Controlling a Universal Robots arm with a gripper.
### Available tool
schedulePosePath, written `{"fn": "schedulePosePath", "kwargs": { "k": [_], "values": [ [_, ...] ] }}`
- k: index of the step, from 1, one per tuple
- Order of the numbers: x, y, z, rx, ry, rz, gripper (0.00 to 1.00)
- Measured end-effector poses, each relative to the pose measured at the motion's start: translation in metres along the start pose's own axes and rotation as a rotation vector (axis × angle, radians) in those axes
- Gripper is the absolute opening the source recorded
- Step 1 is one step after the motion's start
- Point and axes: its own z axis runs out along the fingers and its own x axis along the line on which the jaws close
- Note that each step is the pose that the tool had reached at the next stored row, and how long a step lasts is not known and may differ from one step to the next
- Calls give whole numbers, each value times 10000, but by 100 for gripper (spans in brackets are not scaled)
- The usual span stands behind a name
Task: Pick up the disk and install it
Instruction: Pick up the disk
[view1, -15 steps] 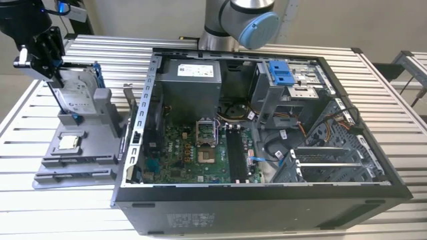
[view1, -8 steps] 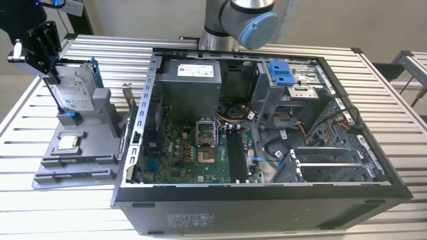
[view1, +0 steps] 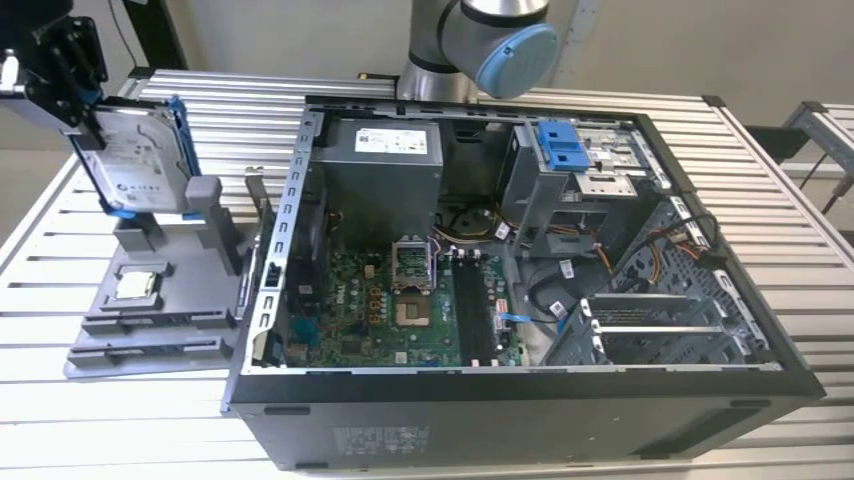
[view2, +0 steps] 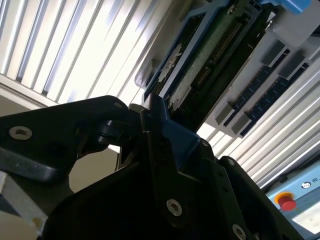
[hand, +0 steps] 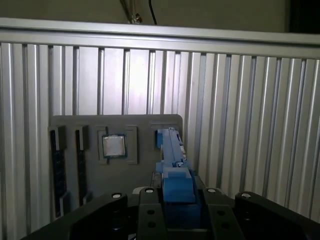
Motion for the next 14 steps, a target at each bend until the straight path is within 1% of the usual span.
{"fn": "schedulePosePath", "kwargs": {
  "k": [2, 7, 8, 12, 13, 14],
  "values": [
    [0, 6, -23, 26, 1, 0, 0],
    [-1, 8, -29, 37, 3, 0, 0],
    [-1, 11, -38, 56, 1, -1, 0],
    [-2, 24, -113, 164, -11, -20, 0],
    [-2, 26, -125, 210, -14, -39, 0],
    [-3, 27, -132, 271, -18, -59, 0]
  ]
}}
